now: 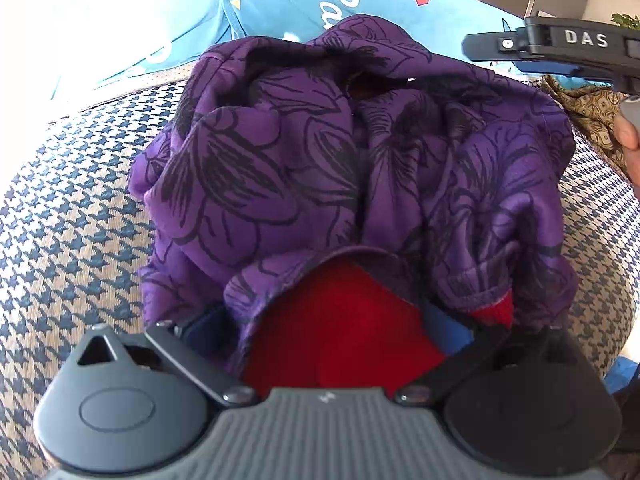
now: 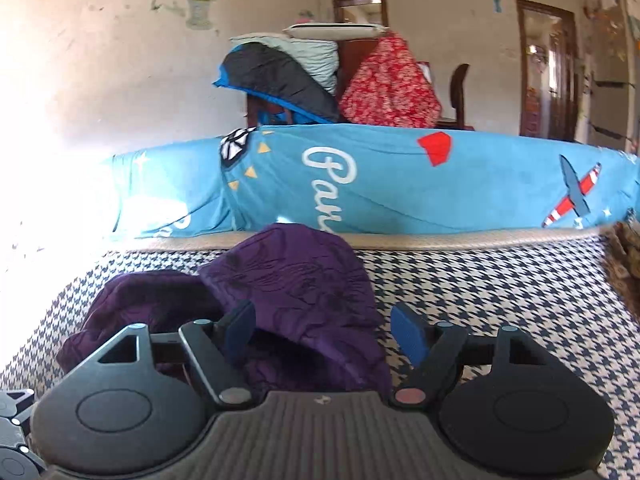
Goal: Fold clothes
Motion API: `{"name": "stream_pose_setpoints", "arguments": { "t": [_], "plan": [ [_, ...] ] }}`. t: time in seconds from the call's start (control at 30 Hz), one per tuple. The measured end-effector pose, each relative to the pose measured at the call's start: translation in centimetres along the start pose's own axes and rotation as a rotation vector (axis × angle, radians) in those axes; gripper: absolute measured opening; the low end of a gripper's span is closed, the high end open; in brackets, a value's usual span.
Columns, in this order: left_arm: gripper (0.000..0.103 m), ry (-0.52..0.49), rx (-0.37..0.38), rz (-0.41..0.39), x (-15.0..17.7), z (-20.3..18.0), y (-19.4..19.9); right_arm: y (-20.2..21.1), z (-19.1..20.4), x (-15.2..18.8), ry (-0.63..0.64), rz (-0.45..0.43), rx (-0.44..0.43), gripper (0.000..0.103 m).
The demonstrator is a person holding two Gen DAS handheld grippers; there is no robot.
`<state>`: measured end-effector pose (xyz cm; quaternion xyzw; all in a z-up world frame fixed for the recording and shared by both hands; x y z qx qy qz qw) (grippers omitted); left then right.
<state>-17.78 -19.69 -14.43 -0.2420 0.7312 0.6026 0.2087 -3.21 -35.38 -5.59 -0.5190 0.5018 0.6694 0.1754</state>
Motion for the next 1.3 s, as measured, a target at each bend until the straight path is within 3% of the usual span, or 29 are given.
{"name": "stream_pose_setpoints", "arguments": {
  "t": [0.23, 0.37, 0.4, 0.43, 0.6, 0.77, 1.0, 1.1, 1.23, 1.3],
  "plan": [
    [0.103, -0.009, 0.01, 0.002, 0.5, -0.2, 0.5, -3.4, 5.4, 0.4, 0.21, 0.024, -0.013, 0.084],
    [0.103, -0.012, 0.017, 0.0, 0.8, -0.2, 0.9, -6.1, 5.7, 1.2, 0.245, 0.065, 0.089, 0.083],
    [0.103, -0.013, 0.019, -0.001, 0.9, -0.2, 1.0, -6.7, 5.4, 1.4, 0.23, 0.077, 0.112, 0.075],
    [0.103, -0.012, 0.022, -0.003, 1.0, -0.3, 1.1, -7.1, 5.2, 1.5, 0.207, 0.089, 0.121, 0.069],
    [0.103, 0.003, 0.028, -0.027, 1.7, -0.2, 2.0, -7.3, 2.8, 1.2, 0.049, 0.111, 0.142, 0.015],
    [0.103, 0.042, 0.012, -0.06, 3.2, 0.0, 2.8, -5.1, -0.6, -0.2, -0.12, 0.043, 0.176, 0.011],
    [0.103, 0.04, -0.034, -0.096, 5.4, -0.1, 3.9, -1.5, -7.3, -1.2, -0.345, -0.033, 0.293, 0.01],
    [0.103, 0.041, -0.05, -0.092, 6.4, -0.1, 4.3, -0.2, -10.2, -0.3, -0.448, -0.027, 0.32, 0.01],
    [0.103, -0.049, -0.113, -0.079, 8.0, -1.0, 4.6, 1.3, -13.8, 1.1, -0.586, -0.013, 0.352, 0.01],
    [0.103, -0.033, -0.111, -0.084, 8.4, -0.9, 4.9, 1.8, -15.4, 2.3, -0.664, 0.01, 0.372, 0.01]
  ]
}}
Point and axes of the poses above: each gripper's, at about its wrist camera, not at the fingertips, and y roughly against the way its jaws point, z to its left, x to its underside, the point moved 9 cm from there along -y, roughly the way its jaws point, and after that the axes turned 6 degrees about x, right-handed, at the moved point
